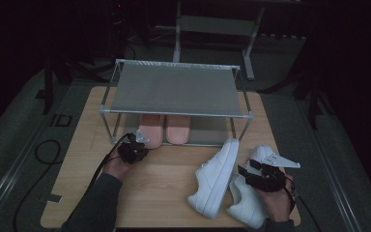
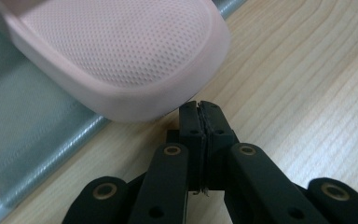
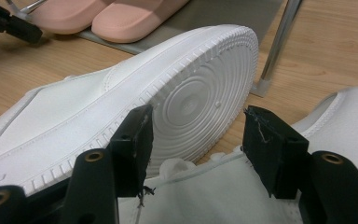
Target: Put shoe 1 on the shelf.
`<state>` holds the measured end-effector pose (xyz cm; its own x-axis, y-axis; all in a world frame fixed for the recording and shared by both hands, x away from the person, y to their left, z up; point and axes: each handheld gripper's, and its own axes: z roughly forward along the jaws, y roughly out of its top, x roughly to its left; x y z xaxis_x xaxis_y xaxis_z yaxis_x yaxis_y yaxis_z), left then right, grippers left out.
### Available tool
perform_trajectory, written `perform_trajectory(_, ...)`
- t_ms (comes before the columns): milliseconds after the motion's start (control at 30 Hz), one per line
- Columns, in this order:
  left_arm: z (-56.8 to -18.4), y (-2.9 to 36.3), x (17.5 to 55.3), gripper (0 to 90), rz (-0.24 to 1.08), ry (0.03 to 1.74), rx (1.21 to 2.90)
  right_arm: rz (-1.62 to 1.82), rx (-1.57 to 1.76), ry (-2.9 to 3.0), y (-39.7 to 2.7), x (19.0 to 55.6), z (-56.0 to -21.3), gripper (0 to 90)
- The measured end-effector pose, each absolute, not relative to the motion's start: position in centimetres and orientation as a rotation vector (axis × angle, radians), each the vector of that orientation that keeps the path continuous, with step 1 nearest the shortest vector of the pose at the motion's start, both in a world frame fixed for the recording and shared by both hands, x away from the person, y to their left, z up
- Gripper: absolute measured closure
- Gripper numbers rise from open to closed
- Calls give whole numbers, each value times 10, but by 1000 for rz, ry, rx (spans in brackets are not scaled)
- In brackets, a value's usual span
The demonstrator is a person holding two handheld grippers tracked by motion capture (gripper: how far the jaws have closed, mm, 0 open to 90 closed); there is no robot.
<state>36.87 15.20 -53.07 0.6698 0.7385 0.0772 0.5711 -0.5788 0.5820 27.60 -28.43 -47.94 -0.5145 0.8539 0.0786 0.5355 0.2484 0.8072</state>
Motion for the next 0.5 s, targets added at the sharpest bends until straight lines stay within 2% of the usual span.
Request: perform_trajectory(500, -533, 141, 387, 885, 408, 1018, 2364, 1159, 1271, 2150, -284, 276, -479, 423)
